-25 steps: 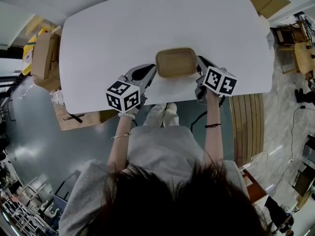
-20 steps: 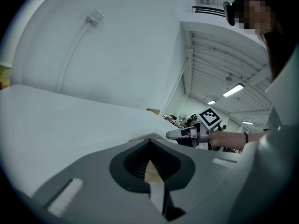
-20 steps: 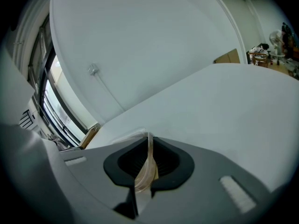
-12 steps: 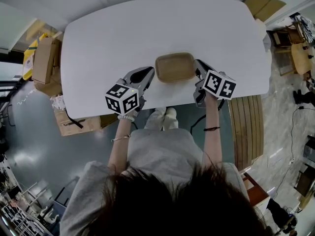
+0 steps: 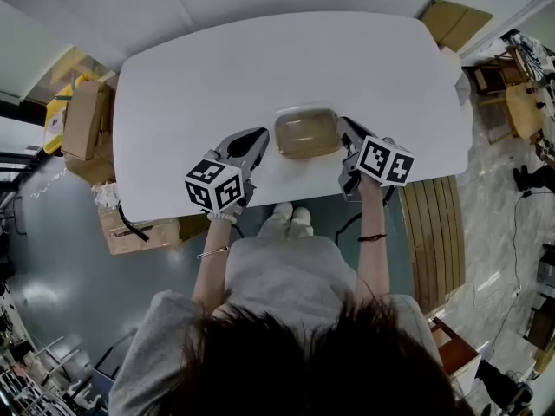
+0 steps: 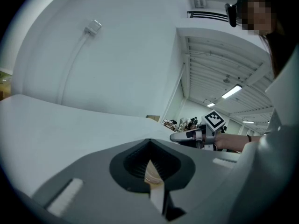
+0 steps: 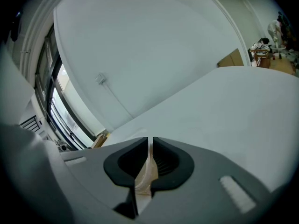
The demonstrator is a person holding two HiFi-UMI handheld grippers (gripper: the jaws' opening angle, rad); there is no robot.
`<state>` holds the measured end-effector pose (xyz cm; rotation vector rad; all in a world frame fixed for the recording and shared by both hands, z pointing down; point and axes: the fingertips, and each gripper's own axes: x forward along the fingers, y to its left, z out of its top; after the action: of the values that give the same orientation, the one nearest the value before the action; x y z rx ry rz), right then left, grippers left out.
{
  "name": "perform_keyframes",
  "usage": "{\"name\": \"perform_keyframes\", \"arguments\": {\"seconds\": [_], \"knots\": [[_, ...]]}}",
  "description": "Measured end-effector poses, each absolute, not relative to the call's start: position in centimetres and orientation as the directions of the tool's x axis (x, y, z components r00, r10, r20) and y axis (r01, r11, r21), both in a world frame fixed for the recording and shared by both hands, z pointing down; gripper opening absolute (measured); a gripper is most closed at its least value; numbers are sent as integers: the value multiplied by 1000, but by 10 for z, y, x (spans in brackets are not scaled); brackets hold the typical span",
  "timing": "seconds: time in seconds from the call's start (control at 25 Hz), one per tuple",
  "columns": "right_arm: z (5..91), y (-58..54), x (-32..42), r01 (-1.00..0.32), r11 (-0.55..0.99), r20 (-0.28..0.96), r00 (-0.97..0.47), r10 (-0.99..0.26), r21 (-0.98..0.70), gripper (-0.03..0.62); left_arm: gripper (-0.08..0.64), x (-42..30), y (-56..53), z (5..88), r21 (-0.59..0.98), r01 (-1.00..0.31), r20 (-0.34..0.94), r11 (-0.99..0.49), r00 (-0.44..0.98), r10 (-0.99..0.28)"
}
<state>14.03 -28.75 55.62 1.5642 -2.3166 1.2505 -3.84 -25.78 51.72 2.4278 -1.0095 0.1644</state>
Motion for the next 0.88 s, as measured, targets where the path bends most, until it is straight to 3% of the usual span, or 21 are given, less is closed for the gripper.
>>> {"name": "perform_keyframes", "arguments": {"seconds": [0.88], "knots": [[480,-280,139,-760,278,340,-544,-767,-588,46,-9,-39,-262,441,316,-676,168,-665,730,-662]]}}
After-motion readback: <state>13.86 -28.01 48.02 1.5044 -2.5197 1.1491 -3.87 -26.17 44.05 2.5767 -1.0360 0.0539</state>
